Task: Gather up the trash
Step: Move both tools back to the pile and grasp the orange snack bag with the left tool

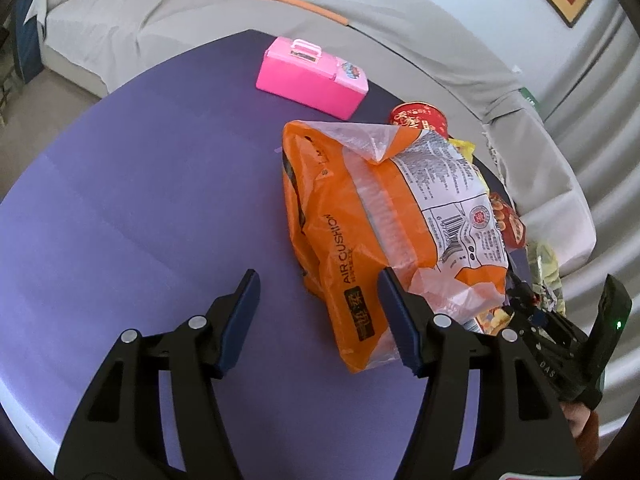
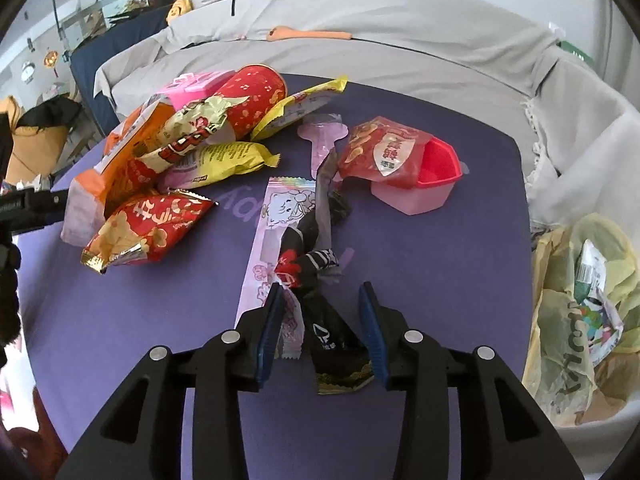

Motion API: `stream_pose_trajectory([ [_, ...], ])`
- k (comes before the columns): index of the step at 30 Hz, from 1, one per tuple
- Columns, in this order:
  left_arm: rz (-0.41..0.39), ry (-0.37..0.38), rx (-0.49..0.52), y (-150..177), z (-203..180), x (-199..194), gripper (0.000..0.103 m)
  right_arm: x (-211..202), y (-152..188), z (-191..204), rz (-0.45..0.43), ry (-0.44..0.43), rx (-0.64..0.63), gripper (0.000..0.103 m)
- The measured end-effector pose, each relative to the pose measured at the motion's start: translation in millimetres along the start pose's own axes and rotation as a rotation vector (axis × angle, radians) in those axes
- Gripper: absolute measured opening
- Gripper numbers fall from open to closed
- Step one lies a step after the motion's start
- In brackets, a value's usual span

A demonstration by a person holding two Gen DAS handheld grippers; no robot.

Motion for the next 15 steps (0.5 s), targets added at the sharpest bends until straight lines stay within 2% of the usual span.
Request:
stream_pose_trajectory([
  [2,0.002,-0.013,0.005,1,-2,0,0.057,0,0,-2,-0.001,-0.019,0.012,0.038],
  [4,0.013,0.022,-0.007,2,-2,0,0.037,-1,1,-5,-0.003,-0.034,0.018,0.039],
  [7,0.031,0.063,-0.015,0,0,0,0.019,-1,0,-5,-0.001,-0.038,0.01,0.039],
  [13,-0.045,0.083,0.007,-13,7,-26,0.006,0,0,-4,0.002,-0.031,0.004,0.039],
  [15,-0.072,0.095,0.015,-18,10,-36,0.006,0,0,-4,0.002,-0.036,0.004,0.039],
])
Point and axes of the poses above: each gripper's, at about its wrist camera, not at the fingertips, and x roughly the way its jaws point, z to its left, y to its underside, the point moved 1 cm from there along x, roughly the way its jaws point, and after that the axes turned 6 degrees about -y, right-handed, at the moved point
